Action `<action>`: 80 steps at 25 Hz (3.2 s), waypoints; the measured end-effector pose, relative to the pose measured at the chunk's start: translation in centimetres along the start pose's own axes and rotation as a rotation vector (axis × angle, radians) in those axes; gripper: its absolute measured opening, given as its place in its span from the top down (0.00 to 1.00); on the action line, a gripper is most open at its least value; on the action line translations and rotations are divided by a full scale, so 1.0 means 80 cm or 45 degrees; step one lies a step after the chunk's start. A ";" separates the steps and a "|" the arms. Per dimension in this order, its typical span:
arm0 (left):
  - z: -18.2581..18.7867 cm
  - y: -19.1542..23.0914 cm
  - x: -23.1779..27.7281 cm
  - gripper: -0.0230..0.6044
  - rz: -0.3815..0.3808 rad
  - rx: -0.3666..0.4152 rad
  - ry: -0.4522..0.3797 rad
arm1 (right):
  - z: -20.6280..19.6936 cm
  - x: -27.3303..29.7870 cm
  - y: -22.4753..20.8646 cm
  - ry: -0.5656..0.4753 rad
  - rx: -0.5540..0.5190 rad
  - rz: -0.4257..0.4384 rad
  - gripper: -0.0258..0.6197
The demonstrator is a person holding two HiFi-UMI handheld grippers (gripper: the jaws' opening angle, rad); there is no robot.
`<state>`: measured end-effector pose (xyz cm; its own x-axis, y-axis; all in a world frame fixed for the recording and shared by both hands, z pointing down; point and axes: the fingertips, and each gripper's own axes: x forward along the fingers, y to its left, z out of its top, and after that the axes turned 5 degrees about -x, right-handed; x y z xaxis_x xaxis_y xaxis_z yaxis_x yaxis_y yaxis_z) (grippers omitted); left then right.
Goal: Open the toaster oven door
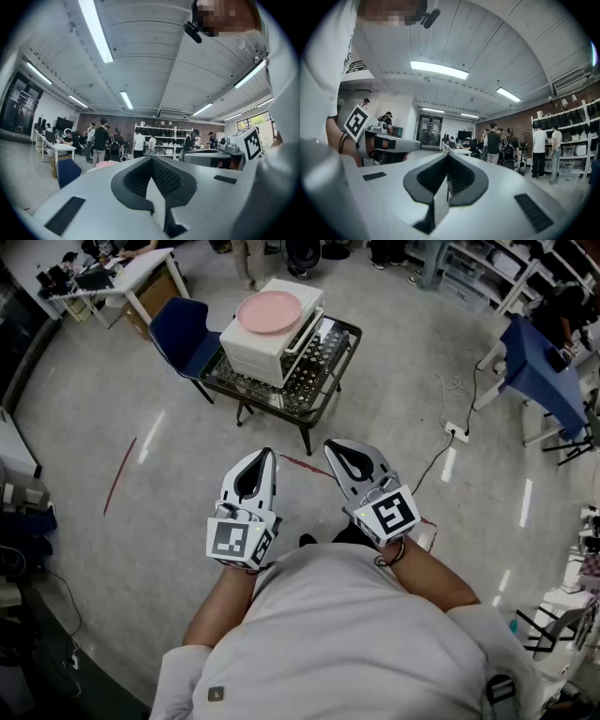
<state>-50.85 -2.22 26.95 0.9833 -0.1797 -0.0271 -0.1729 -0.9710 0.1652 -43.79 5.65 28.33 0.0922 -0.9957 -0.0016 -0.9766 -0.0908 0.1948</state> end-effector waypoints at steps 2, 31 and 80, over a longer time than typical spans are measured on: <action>0.000 -0.002 0.006 0.94 0.000 -0.004 0.005 | -0.001 0.001 -0.006 -0.001 0.000 -0.001 0.93; -0.040 -0.152 0.283 0.94 -0.098 -0.022 0.049 | -0.050 -0.091 -0.287 -0.049 0.084 -0.066 0.93; -0.061 0.019 0.651 0.94 -0.048 -0.050 0.128 | -0.149 0.171 -0.576 -0.009 0.210 0.039 0.93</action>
<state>0.39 -12.29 30.61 0.9901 -0.1248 0.0645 -0.1355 -0.9695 0.2043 4.83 -3.60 31.04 0.0609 -0.9981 -0.0054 -0.9976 -0.0610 0.0314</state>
